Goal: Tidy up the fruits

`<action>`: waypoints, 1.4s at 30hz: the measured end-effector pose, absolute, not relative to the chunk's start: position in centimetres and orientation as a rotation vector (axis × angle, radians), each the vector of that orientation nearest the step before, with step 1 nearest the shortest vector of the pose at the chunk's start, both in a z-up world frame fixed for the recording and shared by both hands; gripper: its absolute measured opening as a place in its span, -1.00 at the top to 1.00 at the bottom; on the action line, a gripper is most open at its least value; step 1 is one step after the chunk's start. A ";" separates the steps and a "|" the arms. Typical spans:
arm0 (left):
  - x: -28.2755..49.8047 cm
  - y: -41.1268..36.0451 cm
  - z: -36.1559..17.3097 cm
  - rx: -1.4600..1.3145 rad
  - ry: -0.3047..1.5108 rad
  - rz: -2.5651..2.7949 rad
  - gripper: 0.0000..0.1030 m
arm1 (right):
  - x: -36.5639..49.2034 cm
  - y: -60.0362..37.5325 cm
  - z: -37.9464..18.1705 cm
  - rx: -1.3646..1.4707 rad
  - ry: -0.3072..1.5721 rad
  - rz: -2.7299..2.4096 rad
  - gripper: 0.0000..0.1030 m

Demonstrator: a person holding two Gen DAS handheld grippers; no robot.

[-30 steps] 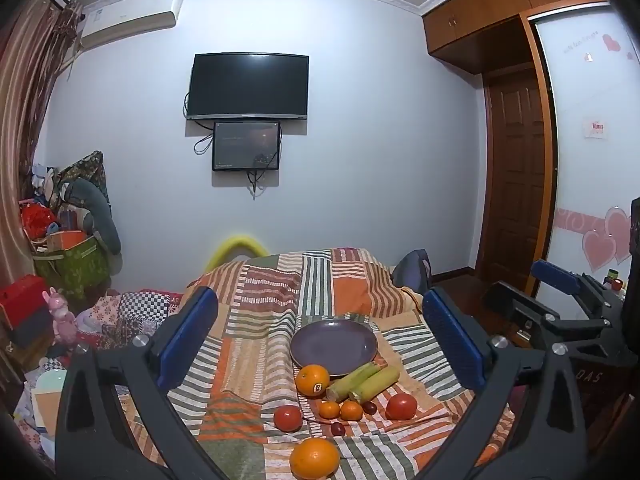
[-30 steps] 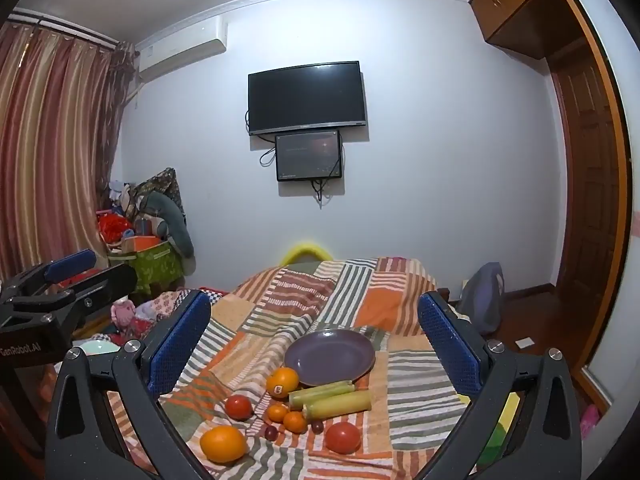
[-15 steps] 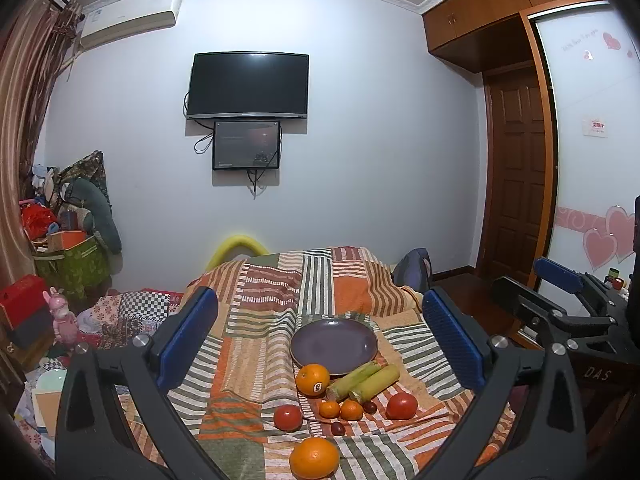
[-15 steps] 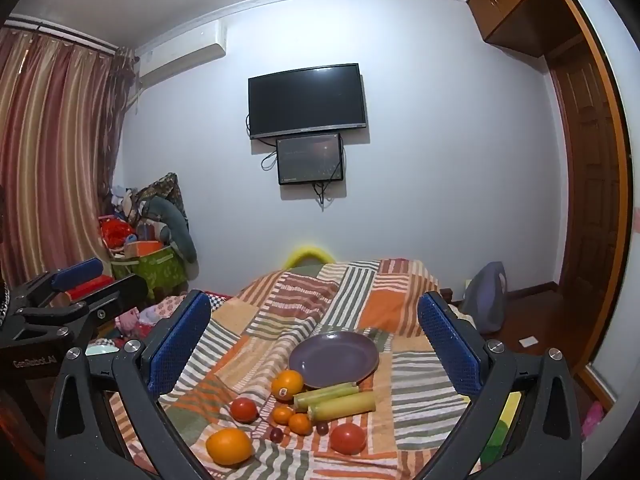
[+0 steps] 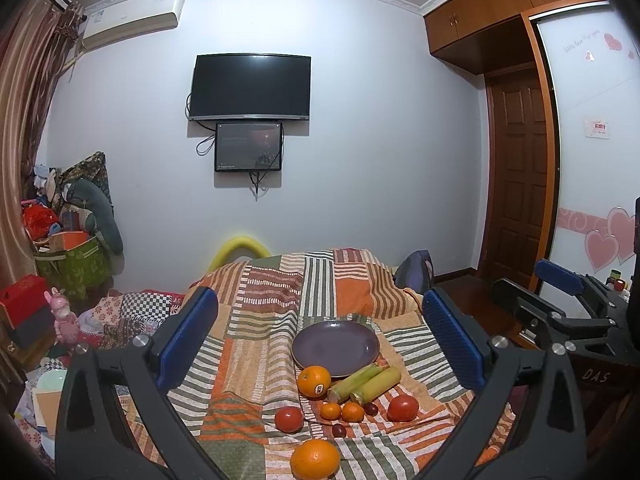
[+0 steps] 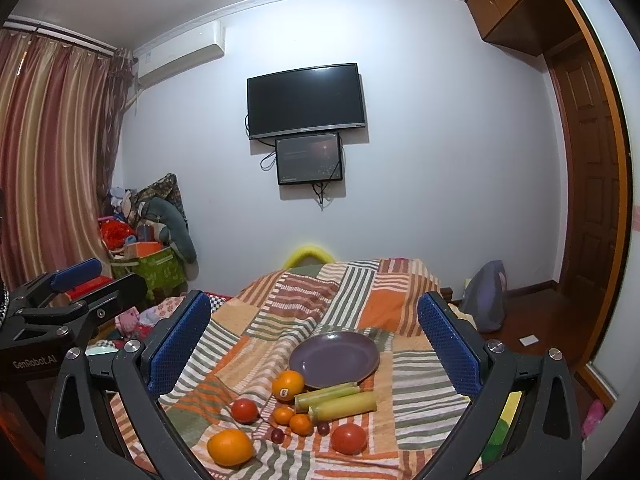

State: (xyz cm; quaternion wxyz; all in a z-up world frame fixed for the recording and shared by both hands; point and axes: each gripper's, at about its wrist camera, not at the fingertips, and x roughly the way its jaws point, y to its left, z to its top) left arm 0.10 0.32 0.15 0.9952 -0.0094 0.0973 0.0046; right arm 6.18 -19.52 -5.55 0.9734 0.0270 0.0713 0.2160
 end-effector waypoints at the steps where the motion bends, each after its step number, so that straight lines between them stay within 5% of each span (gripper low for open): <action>1: 0.1 0.3 0.1 -0.019 0.194 0.010 -1.00 | 6.3 -19.5 -5.6 0.054 0.144 0.436 -1.00; 42: 0.3 0.5 -0.4 -0.028 0.202 0.009 -1.00 | 6.1 -19.1 -5.5 0.039 0.144 0.457 -1.00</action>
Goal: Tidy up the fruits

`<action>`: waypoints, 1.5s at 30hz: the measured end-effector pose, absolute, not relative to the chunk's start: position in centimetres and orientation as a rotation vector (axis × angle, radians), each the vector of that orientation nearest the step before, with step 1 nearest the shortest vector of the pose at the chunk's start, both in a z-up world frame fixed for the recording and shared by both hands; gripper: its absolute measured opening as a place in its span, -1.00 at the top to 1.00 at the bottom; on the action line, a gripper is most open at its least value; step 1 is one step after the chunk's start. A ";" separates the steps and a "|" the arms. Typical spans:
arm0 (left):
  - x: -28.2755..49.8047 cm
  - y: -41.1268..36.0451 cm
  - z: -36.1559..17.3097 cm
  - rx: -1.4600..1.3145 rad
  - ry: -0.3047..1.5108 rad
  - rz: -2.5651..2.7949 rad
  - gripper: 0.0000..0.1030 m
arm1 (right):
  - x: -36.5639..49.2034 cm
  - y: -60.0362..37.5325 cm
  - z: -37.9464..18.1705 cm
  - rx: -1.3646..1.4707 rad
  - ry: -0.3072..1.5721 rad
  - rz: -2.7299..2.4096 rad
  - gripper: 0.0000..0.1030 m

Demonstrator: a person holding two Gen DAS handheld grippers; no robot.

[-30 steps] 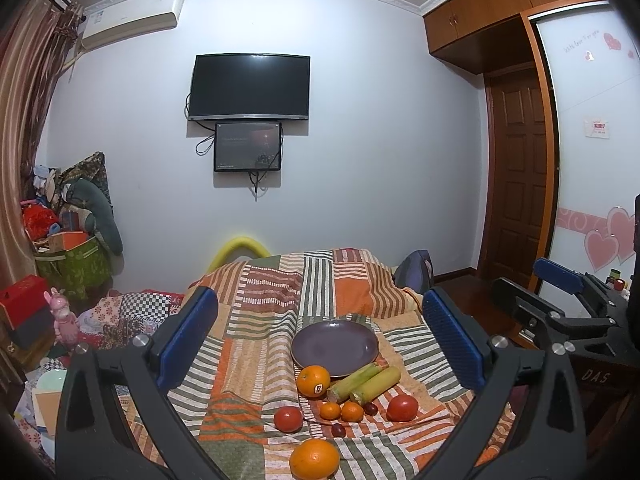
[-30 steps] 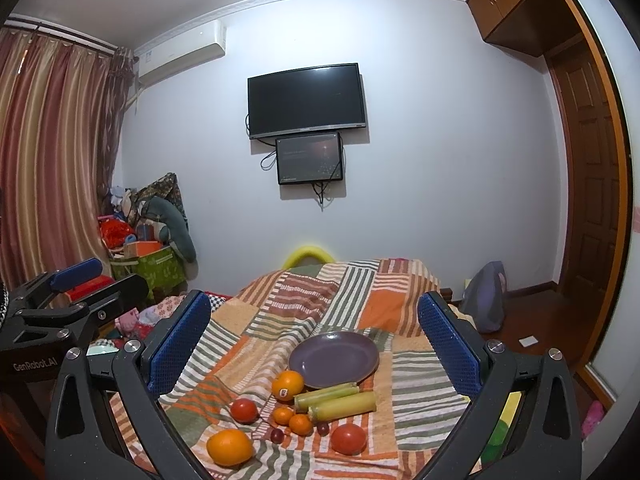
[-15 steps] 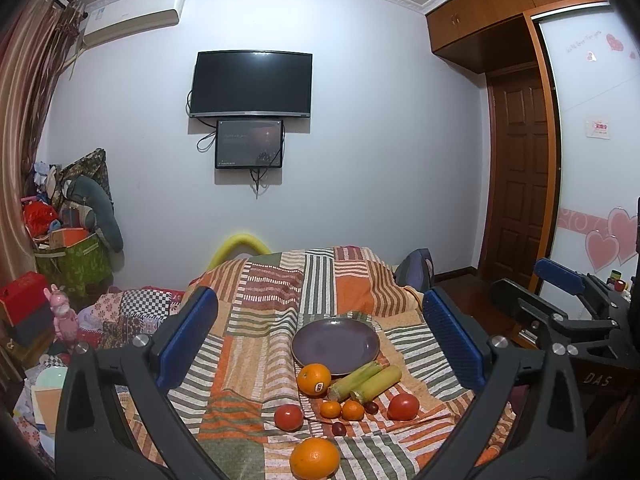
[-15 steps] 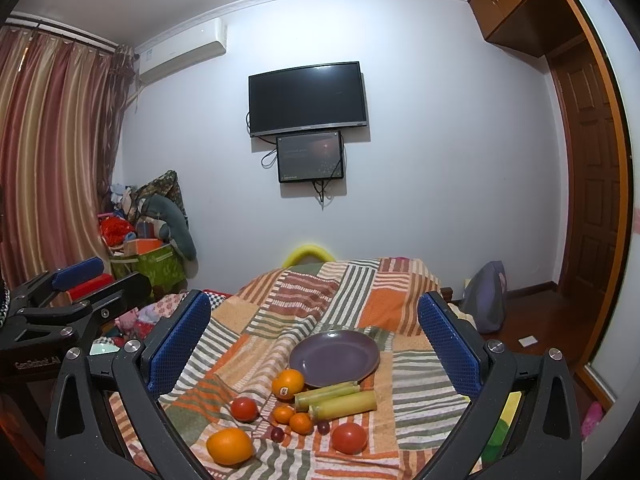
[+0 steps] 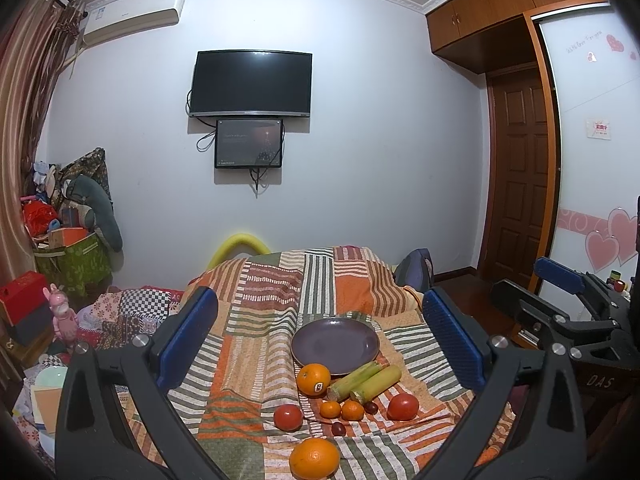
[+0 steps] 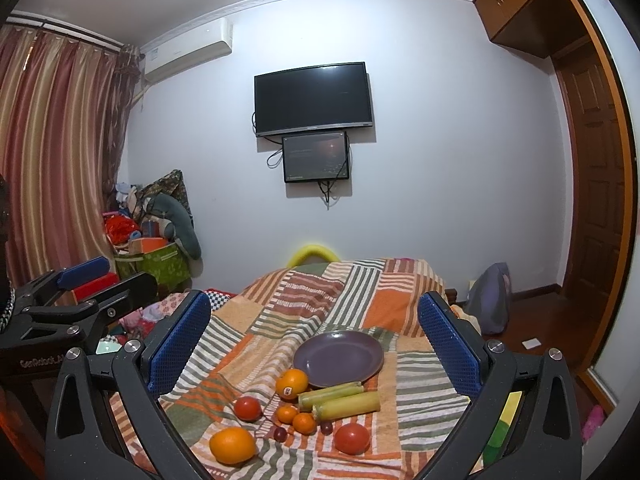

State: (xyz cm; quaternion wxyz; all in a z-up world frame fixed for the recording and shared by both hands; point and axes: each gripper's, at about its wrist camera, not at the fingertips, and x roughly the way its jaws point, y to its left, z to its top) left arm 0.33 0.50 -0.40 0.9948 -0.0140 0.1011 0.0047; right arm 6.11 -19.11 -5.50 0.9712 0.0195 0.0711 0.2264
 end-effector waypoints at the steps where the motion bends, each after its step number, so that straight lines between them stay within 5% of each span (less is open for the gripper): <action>1: 0.4 0.5 -0.4 -0.027 0.205 0.008 -1.00 | 6.2 -19.1 -5.5 0.038 0.143 0.456 -1.00; 10: 2.1 1.4 -1.6 -0.057 0.270 -0.009 -0.98 | 7.3 -19.1 -6.4 0.004 0.188 0.482 -1.00; 13: 3.1 1.9 -2.4 -0.066 0.312 0.000 -0.70 | 8.2 -19.4 -7.2 0.014 0.229 0.498 -0.96; 23: 7.7 3.1 -7.4 -0.035 0.512 0.000 -0.44 | 14.0 -20.0 -11.2 -0.018 0.452 0.525 -0.05; 45: 12.6 1.9 -21.3 -0.060 0.964 -0.094 -0.58 | 18.6 -19.4 -21.1 -0.103 0.801 0.539 -0.03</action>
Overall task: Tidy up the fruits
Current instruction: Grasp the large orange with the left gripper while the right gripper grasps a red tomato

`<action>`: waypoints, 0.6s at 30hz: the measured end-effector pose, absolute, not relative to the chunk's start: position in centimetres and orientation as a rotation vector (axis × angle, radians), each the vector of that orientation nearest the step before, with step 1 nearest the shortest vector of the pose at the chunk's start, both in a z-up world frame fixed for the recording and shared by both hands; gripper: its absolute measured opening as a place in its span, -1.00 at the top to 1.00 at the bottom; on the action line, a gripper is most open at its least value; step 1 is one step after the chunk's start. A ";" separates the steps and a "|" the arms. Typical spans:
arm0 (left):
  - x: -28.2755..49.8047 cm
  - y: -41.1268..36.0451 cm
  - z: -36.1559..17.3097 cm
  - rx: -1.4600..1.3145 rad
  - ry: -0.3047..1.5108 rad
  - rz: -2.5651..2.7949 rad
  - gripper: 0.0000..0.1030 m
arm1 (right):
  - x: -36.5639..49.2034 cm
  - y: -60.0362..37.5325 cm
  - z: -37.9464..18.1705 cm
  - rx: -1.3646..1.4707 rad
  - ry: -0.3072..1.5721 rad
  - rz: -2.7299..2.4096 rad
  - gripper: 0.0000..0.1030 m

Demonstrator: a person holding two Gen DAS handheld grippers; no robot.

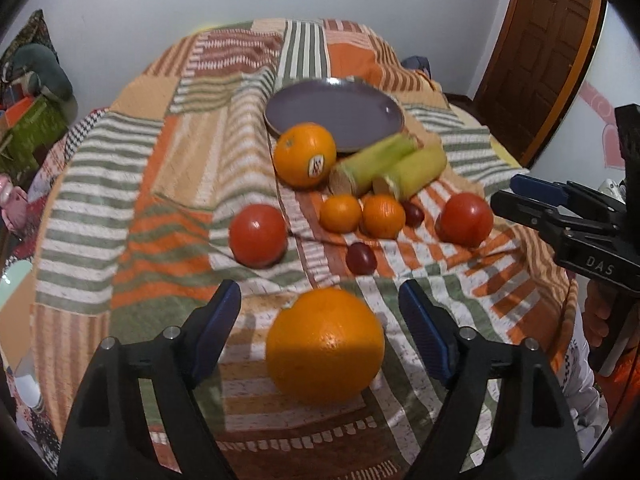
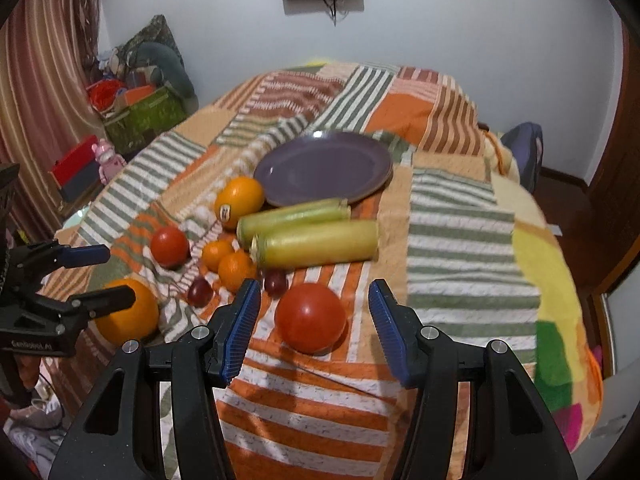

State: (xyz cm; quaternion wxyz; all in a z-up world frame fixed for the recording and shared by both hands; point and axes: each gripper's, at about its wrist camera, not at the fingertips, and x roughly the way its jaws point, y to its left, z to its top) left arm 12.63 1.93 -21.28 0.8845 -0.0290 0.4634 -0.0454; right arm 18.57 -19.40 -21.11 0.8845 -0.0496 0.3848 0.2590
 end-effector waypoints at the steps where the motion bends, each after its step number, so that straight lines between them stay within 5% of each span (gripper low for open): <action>1: 12.6 1.8 -21.6 -0.059 0.972 -0.095 -0.58 | 18.7 -19.3 -21.5 -0.099 0.815 0.541 -0.03; 11: 13.5 2.6 -24.4 -0.123 1.062 -0.106 -0.58 | 20.3 -18.4 -24.2 -0.087 0.903 0.540 -0.03; 18: 13.8 2.9 -25.1 -0.183 1.083 -0.142 -0.32 | 20.7 -17.9 -24.9 -0.088 0.930 0.559 -0.05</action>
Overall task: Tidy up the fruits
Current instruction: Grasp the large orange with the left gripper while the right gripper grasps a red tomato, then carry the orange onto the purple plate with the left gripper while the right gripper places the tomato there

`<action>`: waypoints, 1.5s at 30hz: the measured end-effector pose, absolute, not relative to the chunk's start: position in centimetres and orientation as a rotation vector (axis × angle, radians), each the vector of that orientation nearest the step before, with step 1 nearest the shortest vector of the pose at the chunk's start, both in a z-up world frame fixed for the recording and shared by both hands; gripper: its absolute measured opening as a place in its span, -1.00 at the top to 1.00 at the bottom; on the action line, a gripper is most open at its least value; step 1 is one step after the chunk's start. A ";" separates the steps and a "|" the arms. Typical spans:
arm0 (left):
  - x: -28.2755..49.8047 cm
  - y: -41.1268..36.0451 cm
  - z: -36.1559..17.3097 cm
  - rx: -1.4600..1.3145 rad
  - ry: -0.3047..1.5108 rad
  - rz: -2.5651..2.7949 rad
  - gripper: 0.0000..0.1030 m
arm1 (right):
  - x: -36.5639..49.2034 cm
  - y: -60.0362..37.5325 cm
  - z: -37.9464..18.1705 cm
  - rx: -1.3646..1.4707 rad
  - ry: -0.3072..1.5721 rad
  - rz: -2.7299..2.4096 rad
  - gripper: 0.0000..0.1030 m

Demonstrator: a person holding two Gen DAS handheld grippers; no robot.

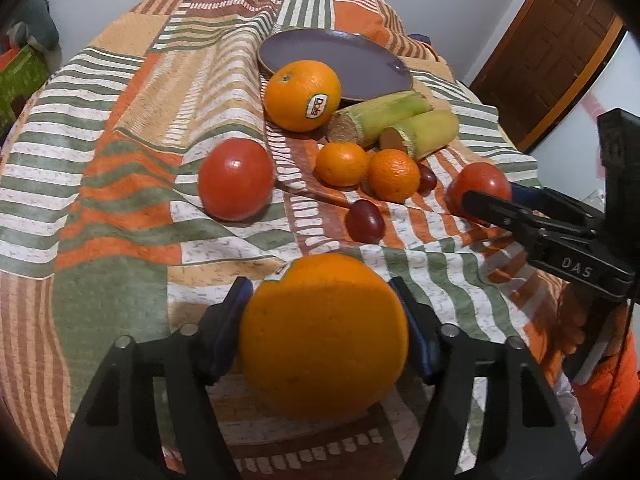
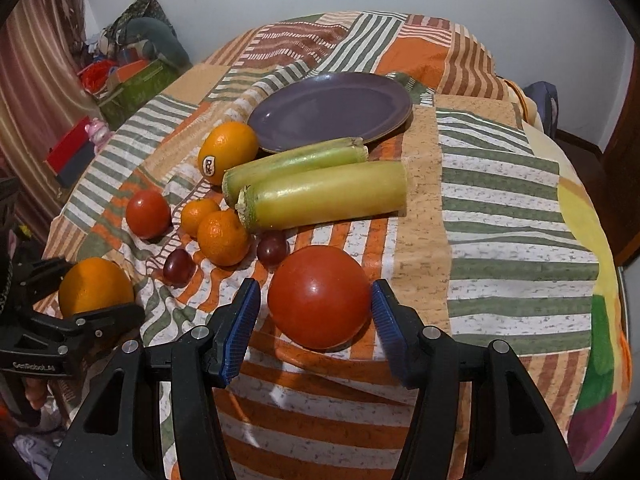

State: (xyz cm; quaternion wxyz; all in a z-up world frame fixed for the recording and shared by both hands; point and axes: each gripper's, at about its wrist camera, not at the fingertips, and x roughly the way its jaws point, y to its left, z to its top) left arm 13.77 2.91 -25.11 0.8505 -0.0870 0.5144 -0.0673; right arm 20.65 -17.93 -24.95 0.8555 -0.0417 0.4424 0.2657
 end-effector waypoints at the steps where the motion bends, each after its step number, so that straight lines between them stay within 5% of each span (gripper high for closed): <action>1: 13.7 2.8 -25.1 -0.177 1.081 -0.138 -0.32 | 20.7 -17.9 -25.0 -0.085 0.934 0.559 -0.05; 32: 21.1 3.5 -11.7 -0.061 0.754 -0.065 -0.30 | 23.5 -19.0 -14.1 -0.054 0.628 0.519 0.08; 45: 28.2 4.1 -11.4 -0.057 0.754 -0.060 -0.31 | 27.6 -18.4 -12.3 -0.065 0.539 0.483 0.07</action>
